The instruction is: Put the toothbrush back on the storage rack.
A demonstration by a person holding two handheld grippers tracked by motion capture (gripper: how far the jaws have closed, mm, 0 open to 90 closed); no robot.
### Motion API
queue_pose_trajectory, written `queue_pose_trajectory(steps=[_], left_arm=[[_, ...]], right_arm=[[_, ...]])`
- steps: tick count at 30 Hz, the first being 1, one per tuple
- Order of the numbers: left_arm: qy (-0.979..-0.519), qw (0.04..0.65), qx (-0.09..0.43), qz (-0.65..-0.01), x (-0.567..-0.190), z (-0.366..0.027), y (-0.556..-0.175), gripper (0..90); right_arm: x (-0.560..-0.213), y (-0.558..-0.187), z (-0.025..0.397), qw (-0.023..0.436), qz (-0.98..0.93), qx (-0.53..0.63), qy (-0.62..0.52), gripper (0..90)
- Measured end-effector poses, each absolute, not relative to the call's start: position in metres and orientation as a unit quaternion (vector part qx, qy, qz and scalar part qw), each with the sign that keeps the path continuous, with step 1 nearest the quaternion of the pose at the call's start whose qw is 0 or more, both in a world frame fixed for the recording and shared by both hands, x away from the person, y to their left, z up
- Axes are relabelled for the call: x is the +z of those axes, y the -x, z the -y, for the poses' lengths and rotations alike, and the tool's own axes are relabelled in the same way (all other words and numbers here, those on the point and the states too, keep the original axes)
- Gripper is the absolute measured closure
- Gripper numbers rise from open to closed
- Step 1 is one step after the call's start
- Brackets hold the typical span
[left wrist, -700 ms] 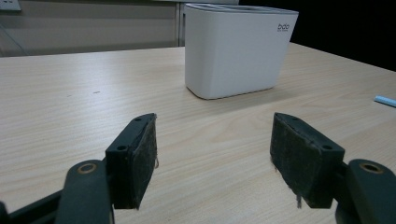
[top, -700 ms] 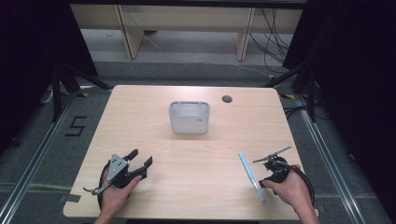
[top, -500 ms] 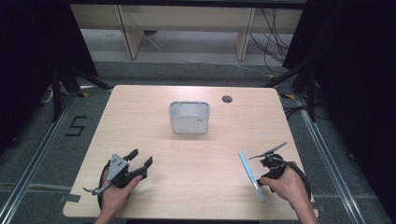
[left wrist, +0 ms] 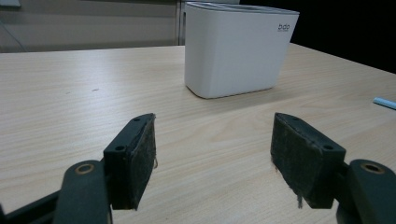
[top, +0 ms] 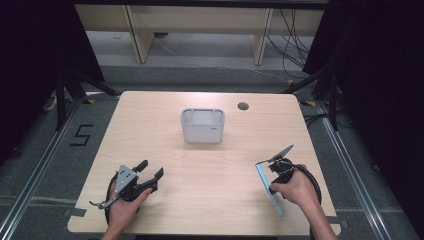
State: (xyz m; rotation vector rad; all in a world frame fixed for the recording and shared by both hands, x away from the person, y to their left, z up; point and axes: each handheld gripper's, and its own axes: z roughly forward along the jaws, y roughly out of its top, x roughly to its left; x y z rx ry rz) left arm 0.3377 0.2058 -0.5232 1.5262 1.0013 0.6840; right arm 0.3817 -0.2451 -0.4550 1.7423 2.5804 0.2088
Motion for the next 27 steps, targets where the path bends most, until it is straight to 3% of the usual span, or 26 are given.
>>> queue_pose_trajectory(steps=[27], left_arm=[[-0.648,0.561,0.291,-0.424,-0.523,-0.205,-0.337,33.3]], right_arm=[[-0.473,-0.400,0.223,0.015,-0.815,0.010,-0.579,75.9]])
